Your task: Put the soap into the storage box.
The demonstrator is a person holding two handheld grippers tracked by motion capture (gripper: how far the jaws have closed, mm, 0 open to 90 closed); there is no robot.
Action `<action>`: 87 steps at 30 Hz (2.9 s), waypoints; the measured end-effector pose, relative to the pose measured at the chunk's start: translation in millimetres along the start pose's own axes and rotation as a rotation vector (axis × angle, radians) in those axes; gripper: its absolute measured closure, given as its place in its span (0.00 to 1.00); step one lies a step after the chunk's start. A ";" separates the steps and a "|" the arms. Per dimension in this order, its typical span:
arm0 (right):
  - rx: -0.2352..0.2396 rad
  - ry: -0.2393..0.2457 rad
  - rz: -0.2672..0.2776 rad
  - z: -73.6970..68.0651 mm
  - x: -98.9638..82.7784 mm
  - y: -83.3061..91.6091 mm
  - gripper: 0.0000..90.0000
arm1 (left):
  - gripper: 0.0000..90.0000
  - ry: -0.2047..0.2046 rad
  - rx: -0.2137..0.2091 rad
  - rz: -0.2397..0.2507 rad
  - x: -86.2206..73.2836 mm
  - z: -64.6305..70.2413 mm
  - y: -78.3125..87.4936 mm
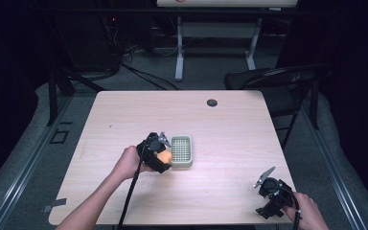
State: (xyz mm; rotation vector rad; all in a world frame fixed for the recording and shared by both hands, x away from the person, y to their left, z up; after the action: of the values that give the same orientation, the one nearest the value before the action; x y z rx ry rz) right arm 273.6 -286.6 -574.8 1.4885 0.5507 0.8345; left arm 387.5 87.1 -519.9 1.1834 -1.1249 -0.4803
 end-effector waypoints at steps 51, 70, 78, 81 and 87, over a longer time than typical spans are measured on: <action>0.004 0.002 0.000 0.4 -0.3 -0.2 0.18 | 0.30 0.000 -0.010 -0.007 66.4 -30.3 -29.3; 0.006 0.005 -0.002 0.2 -0.6 -0.1 0.18 | 0.30 0.009 -0.033 -0.028 69.0 -31.9 -54.6; 0.006 0.005 -0.004 0.0 -0.5 0.0 0.18 | 0.30 0.017 -0.033 -0.036 67.4 -33.9 -64.8; 0.007 0.004 -0.002 0.0 -0.5 -0.1 0.18 | 0.30 0.016 -0.044 -0.043 67.2 -34.4 -68.1; 0.007 0.004 -0.002 0.1 -0.5 0.0 0.18 | 0.30 0.007 -0.047 -0.053 66.4 -34.3 -73.9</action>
State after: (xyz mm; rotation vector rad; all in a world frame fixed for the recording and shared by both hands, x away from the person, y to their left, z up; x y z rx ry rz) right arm 273.3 -287.1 -574.9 1.4926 0.5584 0.8348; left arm 463.0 23.6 -556.2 1.1759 -1.0729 -0.5399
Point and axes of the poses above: each handheld gripper's, and its own axes: y roughly backward along the jaws, x roughly out of its top, z roughly to its right, the point moved 3 cm from there along -y, roughly forward along the jaws, and after that the axes turned 1 degree about y, right-handed, at the moved point
